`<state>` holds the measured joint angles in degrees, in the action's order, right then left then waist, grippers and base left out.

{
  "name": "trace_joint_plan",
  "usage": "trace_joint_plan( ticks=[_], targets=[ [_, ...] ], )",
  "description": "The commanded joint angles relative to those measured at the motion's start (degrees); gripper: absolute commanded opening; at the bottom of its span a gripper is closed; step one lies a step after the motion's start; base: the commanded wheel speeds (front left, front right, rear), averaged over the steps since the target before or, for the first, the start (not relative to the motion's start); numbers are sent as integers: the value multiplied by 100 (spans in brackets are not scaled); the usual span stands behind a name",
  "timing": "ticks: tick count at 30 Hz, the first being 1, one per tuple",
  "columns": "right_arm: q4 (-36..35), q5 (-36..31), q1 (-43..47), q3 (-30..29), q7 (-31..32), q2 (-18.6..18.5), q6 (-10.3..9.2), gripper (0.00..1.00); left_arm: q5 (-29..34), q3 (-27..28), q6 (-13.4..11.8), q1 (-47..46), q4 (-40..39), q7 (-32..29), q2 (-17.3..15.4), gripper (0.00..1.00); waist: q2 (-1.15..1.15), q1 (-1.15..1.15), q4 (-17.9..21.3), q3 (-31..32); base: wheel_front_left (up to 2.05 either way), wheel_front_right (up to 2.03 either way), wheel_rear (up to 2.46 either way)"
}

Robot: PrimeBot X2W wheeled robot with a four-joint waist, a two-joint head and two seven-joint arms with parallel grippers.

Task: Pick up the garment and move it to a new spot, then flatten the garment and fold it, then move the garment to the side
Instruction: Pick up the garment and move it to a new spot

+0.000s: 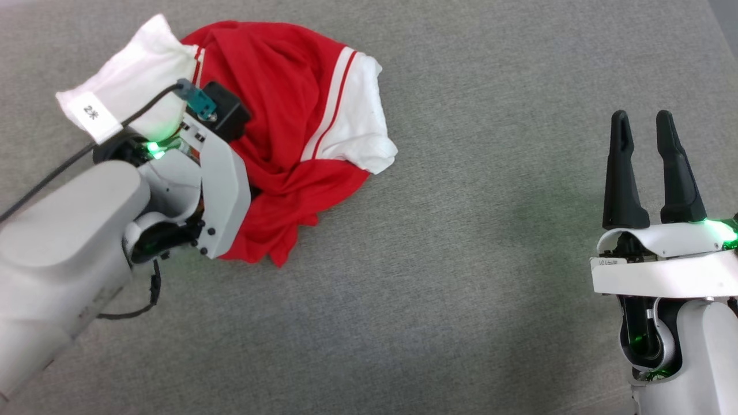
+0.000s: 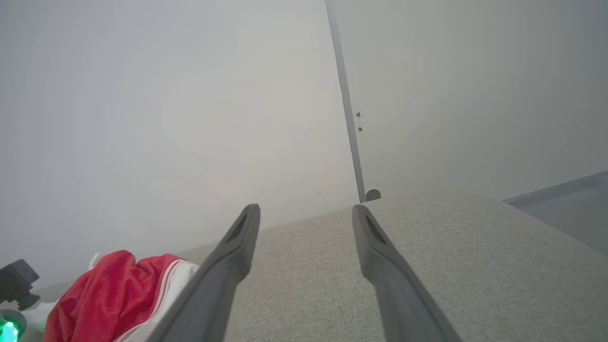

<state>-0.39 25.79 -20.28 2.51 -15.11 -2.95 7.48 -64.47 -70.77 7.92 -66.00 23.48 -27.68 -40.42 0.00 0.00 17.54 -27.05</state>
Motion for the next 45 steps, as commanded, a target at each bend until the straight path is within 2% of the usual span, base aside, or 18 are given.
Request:
trace_joint_plan(
  ticks=[1,15,23,30,35,41,45],
  targets=[
    [58,-118,74,-16,-5,10,2,100,-15,-454,-76,590,228,-1,208,100,0,0,-148,128,0,0,0],
    [855,-970,52,-85,-5,0,2,100,-867,-256,-48,179,-185,1382,363,100,0,0,-1236,1066,0,0,0],
    [1325,-1413,311,-329,120,4,2,100,-1324,-175,-48,793,9,2585,357,100,0,0,-1792,1632,0,0,0],
    [1287,-1725,683,-521,324,2,2,100,-1746,-30,-48,1652,387,3629,147,100,0,0,-2100,1941,0,0,0],
    [1166,-1791,988,-723,442,3,2,100,-1922,71,-48,2232,632,4106,70,100,0,0,-2292,2055,0,0,0],
    [1047,-1804,1324,-896,530,3,2,100,-1879,551,-48,2795,748,4283,-38,100,0,0,-2384,2135,0,0,0],
    [997,-1772,1499,-985,530,5,2,100,-1285,1525,-48,3192,810,4278,-1,100,0,0,-2383,2214,0,0,0]
  ],
)
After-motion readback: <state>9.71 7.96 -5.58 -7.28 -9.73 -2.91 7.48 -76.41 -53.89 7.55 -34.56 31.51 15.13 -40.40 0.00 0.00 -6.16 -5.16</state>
